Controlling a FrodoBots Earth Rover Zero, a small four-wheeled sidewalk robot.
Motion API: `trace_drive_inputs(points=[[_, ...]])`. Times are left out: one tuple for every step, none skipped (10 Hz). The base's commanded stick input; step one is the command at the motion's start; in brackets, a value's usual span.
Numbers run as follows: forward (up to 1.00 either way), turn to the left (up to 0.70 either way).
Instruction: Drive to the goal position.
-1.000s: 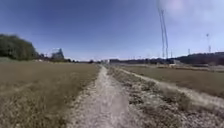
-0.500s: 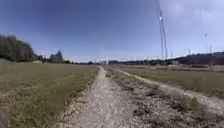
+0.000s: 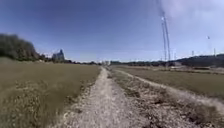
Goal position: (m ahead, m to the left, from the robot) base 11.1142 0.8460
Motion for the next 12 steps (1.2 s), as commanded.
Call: trace_drive_inputs(points=[[0.7, 0.0], [0.7, 0.0], [0.7, 0.0], [0.7, 0.0], [0.7, 0.0], [0.7, 0.0], [0.7, 0.0], [0.7, 0.0], [0.7, 0.0], [0.7, 0.0], [0.7, 0.0], [0.7, 0.0]])
